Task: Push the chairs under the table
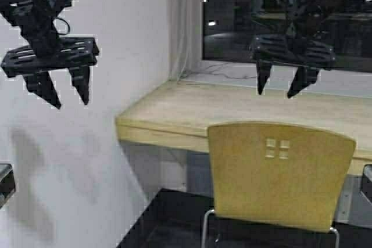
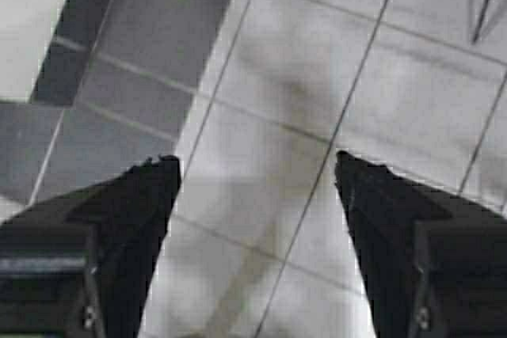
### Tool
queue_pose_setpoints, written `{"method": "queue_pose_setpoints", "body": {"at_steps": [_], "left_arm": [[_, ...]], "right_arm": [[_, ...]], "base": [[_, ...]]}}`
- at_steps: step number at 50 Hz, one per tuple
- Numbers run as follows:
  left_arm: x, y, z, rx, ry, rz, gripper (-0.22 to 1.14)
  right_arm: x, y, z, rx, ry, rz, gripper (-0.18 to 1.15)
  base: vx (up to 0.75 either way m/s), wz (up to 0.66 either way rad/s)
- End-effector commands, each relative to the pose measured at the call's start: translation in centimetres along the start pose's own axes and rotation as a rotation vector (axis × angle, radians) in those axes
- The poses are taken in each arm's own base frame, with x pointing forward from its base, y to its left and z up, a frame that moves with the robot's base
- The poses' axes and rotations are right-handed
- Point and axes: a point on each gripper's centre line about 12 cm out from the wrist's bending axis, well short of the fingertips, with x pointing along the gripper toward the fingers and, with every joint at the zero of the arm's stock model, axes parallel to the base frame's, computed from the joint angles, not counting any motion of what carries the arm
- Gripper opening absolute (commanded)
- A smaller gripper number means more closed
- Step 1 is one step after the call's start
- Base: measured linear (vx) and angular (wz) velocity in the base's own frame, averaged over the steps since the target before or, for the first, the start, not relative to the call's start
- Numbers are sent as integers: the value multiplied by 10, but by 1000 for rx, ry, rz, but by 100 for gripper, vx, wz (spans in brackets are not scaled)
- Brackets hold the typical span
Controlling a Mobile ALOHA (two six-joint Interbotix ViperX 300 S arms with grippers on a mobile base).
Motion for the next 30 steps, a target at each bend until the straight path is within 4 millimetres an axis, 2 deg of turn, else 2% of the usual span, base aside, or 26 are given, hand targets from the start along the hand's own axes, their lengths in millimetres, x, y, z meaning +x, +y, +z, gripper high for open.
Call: {"method": "queue_pose_setpoints", "body": {"at_steps": [1, 15, 22, 30], "left_arm": [[-3, -4, 12, 0, -31, -10, 87], [11, 1, 2, -1, 27, 6, 87], [19, 3, 4, 0, 39, 15, 87], [18, 4, 10, -7, 23, 15, 87]], "right_arm": [[-12, 4, 17, -24, -54, 10, 93], [-6, 4, 20, -51, -45, 2, 93], [-5, 4, 20, -53, -44, 2, 93], [-2, 2, 14, -49, -27, -3, 93]], "base": [[-27, 17], [-31, 19], [-32, 32], [-32, 37]]}}
